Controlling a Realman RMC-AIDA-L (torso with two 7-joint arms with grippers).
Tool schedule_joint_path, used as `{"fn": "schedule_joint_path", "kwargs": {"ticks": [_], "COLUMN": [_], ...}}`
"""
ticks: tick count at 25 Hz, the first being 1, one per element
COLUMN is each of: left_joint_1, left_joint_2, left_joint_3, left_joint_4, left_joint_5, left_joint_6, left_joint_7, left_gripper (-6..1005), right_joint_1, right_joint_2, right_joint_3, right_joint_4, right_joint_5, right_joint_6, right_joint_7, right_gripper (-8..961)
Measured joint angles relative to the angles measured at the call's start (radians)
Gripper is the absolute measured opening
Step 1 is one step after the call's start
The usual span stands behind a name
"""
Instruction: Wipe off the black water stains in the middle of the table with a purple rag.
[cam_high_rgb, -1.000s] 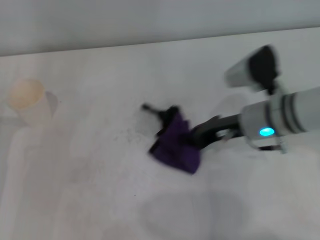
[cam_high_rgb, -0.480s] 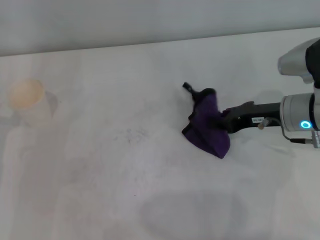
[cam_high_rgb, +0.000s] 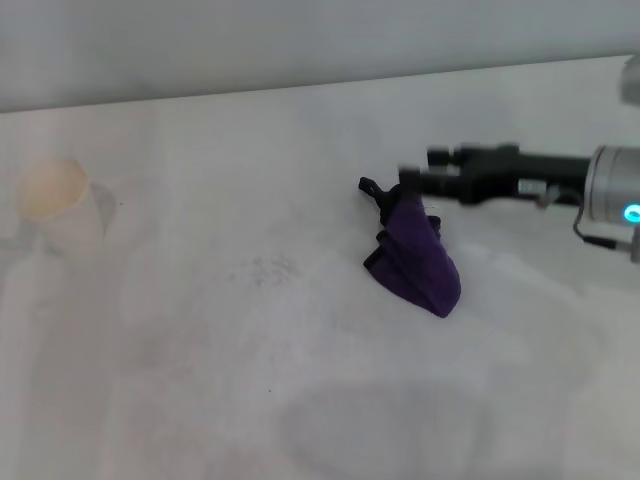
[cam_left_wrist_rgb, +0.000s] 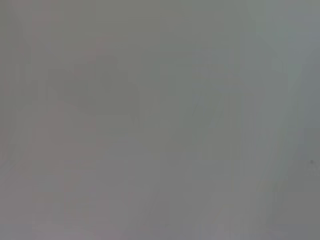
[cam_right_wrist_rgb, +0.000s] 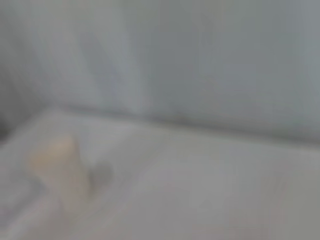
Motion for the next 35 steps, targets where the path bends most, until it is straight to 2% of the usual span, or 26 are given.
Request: {"fn": "schedule_joint_path", "kwargs": {"ticks": [6, 10, 13, 17, 20, 35], "left_joint_1": [-0.007, -0.008, -0.009, -0.018, -0.023, -0.047], "left_joint_2": [0.000, 0.000, 0.000, 0.001, 0.001, 0.001], "left_joint_3": [0.000, 0.000, -0.011, -0.037, -0.037, -0.030], "left_joint_4": [-0.007, -0.009, -0.012, -0.012, -0.012, -0.035], "left_joint_5": [0.000, 0.000, 0.000, 0.001, 0.006, 0.012], "left_joint_6": [0.000, -0.009, -0.023, -0.060, -0.083, -0.165], "left_joint_7": [0.002, 0.005, 0.001, -0.007, -0.007, 0.002], "left_gripper": [887, 887, 887, 888, 888, 888], "right_joint_1": [0.021, 0.014, 0.019, 0.061, 0.063, 0.071], "right_joint_2": [0.003, 0.005, 0.007, 0.013, 0.013, 0.012], "right_joint_3": [0.070, 0.072, 0.073, 0.085, 0.121, 0.137], "right_joint_4": [0.172, 0.283, 0.442, 0.687, 0.738, 0.729], "right_joint_5": [0.452, 0.653, 0.810, 1.017, 1.040, 1.043], "right_joint_6": [0.201, 0.226, 0.169, 0.143, 0.125, 0.093], "right_joint_7": [-0.268, -0.597, -0.987, -1.270, -1.308, -1.292], "right_gripper": [666, 819, 862, 854, 851, 844]}}
